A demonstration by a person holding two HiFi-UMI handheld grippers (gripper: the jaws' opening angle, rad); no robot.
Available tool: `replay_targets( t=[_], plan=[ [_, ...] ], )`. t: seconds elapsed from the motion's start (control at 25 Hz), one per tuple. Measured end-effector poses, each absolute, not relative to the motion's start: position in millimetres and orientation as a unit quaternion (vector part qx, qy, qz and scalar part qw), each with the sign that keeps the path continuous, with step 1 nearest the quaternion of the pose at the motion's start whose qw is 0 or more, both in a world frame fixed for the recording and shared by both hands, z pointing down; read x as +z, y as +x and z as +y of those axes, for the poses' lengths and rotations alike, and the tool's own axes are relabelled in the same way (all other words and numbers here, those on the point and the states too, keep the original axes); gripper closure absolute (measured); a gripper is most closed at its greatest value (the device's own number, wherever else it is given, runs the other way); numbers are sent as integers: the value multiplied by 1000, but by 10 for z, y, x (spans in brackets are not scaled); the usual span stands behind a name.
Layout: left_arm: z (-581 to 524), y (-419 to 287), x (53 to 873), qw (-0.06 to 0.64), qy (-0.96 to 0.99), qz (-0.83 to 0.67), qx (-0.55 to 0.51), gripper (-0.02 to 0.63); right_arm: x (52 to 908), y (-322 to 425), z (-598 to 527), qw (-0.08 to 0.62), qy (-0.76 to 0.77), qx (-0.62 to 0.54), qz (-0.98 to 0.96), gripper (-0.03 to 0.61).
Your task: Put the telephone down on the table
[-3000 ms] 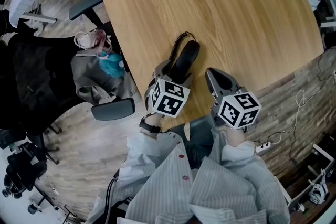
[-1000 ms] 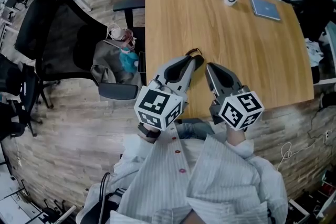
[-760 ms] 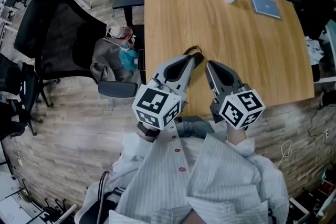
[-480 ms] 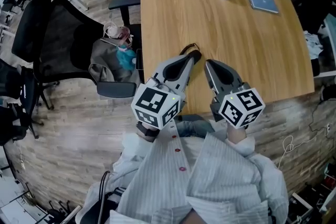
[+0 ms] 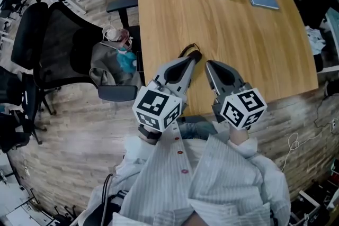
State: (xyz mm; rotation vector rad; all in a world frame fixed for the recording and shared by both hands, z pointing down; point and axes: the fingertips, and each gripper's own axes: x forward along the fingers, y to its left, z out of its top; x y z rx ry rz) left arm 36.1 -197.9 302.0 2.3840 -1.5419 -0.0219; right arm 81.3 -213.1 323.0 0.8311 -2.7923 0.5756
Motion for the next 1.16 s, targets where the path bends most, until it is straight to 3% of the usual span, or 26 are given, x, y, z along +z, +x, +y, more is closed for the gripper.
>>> replay_targets(
  t=[1.16],
  plan=[
    [-2053, 342, 3084, 156, 833, -530, -2, 604, 3314, 744, -2192, 100, 277, 196, -936, 545]
  ],
)
